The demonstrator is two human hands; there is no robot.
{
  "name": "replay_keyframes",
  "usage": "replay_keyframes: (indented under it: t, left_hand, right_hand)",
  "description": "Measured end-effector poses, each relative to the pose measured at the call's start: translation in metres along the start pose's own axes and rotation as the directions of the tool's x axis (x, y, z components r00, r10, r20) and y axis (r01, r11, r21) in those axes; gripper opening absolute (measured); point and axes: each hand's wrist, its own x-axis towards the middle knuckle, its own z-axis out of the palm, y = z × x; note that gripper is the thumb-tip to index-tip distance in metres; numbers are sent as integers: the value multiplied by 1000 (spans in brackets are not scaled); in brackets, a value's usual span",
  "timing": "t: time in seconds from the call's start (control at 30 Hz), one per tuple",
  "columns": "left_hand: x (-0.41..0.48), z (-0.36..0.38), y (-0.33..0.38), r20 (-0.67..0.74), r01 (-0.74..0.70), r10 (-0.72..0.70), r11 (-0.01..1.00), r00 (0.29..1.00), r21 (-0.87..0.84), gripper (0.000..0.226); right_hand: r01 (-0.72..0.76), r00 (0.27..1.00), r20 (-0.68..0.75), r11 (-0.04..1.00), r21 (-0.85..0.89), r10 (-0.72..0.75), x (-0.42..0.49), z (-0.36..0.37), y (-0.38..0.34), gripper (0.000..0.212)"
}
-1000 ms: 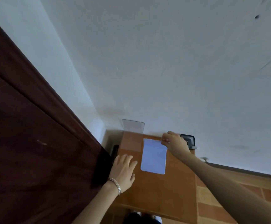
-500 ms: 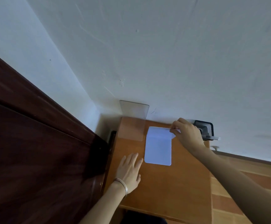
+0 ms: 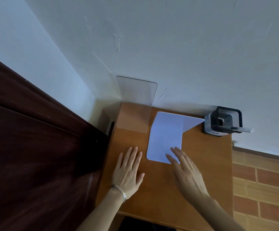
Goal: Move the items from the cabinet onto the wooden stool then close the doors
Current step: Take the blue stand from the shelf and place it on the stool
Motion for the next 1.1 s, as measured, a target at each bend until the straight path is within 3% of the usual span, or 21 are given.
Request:
replay_keyframes:
  t: [0.17,0.33,0.7,1.1]
  left_hand:
    - [4,16,4,-31,21,-21,1000,999,20,71]
    - [4,29,8,-89,51,-50,999,995,5,71]
    - [43,3,8,-265,84,-100,994,959,-71,69]
    - [78,2,-9,-203,93,-91,996,975,2,67]
  right_hand:
    - [7,979,203,997,-74,8,1,35,12,46]
    - [-2,985,170,990,-144,27,21,40,17,56]
    - [-35,988,143,995,-98,49,46,50,25,53]
    - [-79,980,175,992,-95,95,71,40,26,53]
